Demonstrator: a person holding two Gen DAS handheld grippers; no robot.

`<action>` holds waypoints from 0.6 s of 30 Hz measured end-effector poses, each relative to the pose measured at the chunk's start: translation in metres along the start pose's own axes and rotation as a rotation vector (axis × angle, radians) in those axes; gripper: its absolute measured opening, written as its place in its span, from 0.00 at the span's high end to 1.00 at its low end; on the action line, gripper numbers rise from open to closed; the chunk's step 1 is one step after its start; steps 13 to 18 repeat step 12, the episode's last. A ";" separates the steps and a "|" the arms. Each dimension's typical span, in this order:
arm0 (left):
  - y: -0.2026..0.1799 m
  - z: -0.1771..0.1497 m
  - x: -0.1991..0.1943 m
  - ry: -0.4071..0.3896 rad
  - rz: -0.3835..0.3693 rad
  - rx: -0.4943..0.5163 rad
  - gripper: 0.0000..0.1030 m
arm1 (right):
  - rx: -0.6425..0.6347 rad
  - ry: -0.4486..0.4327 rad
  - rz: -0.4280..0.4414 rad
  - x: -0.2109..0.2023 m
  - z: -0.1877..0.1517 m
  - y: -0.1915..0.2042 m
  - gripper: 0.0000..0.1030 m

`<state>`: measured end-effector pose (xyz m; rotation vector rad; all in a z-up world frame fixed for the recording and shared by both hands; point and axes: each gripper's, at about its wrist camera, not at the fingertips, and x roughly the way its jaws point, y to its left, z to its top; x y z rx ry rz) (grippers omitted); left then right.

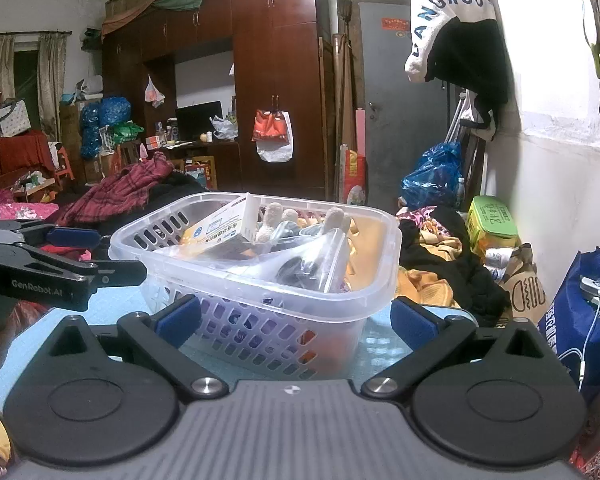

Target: Organize objects

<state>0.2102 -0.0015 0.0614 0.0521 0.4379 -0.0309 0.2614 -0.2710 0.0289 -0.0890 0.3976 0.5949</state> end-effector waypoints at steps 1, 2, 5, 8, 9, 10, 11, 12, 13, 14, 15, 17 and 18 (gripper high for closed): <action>0.000 0.000 0.000 0.001 -0.001 0.000 0.04 | 0.001 0.000 0.000 0.000 0.000 0.000 0.00; -0.001 0.000 0.000 0.002 -0.002 -0.001 0.04 | 0.001 0.000 0.000 0.000 0.000 0.000 0.00; -0.002 0.001 0.001 0.002 -0.006 -0.002 0.04 | 0.001 -0.001 0.001 0.000 0.000 0.000 0.00; -0.003 0.004 0.000 -0.007 0.006 0.000 0.04 | -0.005 0.005 0.001 0.000 0.001 0.002 0.00; -0.003 0.005 -0.001 -0.017 0.013 0.000 0.04 | -0.005 -0.001 -0.001 -0.001 0.002 0.003 0.00; -0.004 0.006 -0.003 -0.026 0.010 0.002 0.04 | -0.001 -0.009 0.002 -0.001 0.003 0.003 0.00; -0.004 0.007 -0.005 -0.032 0.006 0.002 0.04 | 0.002 -0.011 0.006 -0.001 0.003 0.004 0.00; -0.005 0.008 -0.006 -0.040 0.009 0.003 0.04 | 0.002 -0.010 0.007 -0.001 0.003 0.004 0.00; -0.005 0.008 -0.006 -0.040 0.009 0.003 0.04 | 0.002 -0.010 0.007 -0.001 0.003 0.004 0.00; -0.005 0.008 -0.006 -0.040 0.009 0.003 0.04 | 0.002 -0.010 0.007 -0.001 0.003 0.004 0.00; -0.005 0.008 -0.006 -0.040 0.009 0.003 0.04 | 0.002 -0.010 0.007 -0.001 0.003 0.004 0.00; -0.005 0.008 -0.006 -0.040 0.009 0.003 0.04 | 0.002 -0.010 0.007 -0.001 0.003 0.004 0.00; -0.005 0.008 -0.006 -0.040 0.009 0.003 0.04 | 0.002 -0.010 0.007 -0.001 0.003 0.004 0.00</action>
